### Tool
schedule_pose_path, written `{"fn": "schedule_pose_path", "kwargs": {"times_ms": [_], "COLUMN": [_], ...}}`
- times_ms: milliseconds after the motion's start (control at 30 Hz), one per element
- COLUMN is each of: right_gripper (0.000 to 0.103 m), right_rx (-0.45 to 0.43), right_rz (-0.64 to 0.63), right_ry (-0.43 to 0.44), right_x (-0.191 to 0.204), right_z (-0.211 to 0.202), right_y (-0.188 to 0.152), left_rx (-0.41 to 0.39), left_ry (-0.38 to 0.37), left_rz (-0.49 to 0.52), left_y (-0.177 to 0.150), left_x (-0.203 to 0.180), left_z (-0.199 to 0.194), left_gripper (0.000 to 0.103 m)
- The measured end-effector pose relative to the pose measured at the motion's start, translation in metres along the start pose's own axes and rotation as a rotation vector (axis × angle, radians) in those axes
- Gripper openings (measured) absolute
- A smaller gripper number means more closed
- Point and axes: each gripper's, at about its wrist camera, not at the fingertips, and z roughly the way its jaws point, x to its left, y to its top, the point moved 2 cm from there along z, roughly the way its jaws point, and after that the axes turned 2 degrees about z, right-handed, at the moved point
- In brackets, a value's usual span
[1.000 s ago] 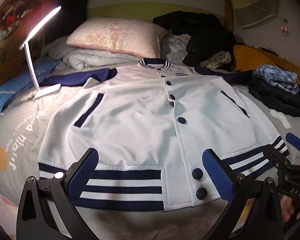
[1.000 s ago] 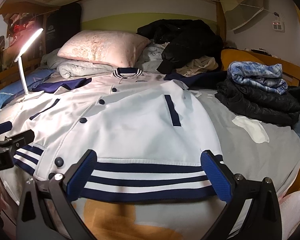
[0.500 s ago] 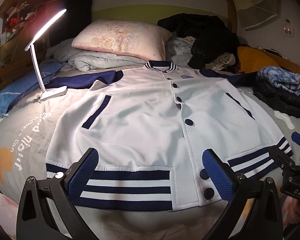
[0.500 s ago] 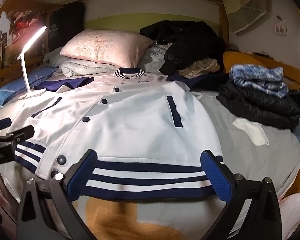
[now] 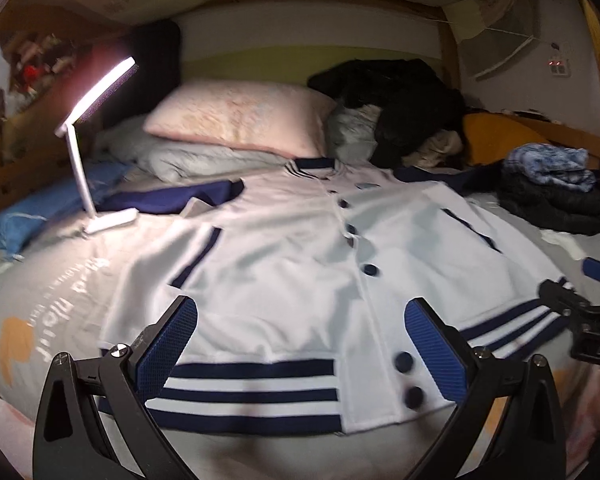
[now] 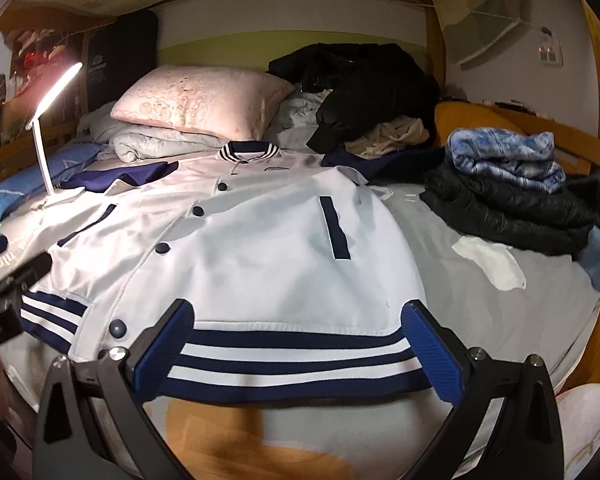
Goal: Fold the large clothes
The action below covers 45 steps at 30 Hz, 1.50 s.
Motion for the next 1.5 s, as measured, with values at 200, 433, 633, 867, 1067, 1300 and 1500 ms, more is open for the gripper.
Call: {"fn": "schedule_pose_path", "kwargs": {"times_ms": [200,433,633,867,1067,1300,1500], "right_gripper": [0.103,0.103,0.103,0.103,0.103,0.103,0.103], "right_rx": [0.007,-0.018,-0.017,-0.003,-0.009,-0.012,-0.010], "right_rz": [-0.001,-0.033,-0.010,-0.004,-0.015,-0.024,-0.036], "right_ry": [-0.001,-0.013,-0.017,-0.003,-0.015,-0.007,-0.015], "right_x": [0.000,0.007,0.002,0.001,0.002,0.002,0.004], "right_z": [0.000,-0.003,-0.004,-0.002,-0.003,-0.005,-0.004], "right_y": [-0.002,-0.001,0.000,0.000,-0.001,-0.001,-0.002], "left_rx": [0.008,0.004,-0.022,-0.045,-0.065,-0.052,-0.021], "left_ry": [-0.068,-0.090,-0.082,-0.040,0.027,0.006,0.032], "left_rz": [-0.010,0.046,0.061,0.061,0.112,0.082,0.051], "left_y": [0.001,0.000,0.001,0.002,-0.001,0.001,-0.001], "left_x": [-0.001,-0.012,-0.013,-0.012,-0.018,-0.013,-0.007], "left_z": [-0.005,-0.009,-0.014,-0.018,-0.017,-0.017,-0.010], "left_gripper": [0.103,0.102,0.101,0.101,0.103,0.103,0.103]}}
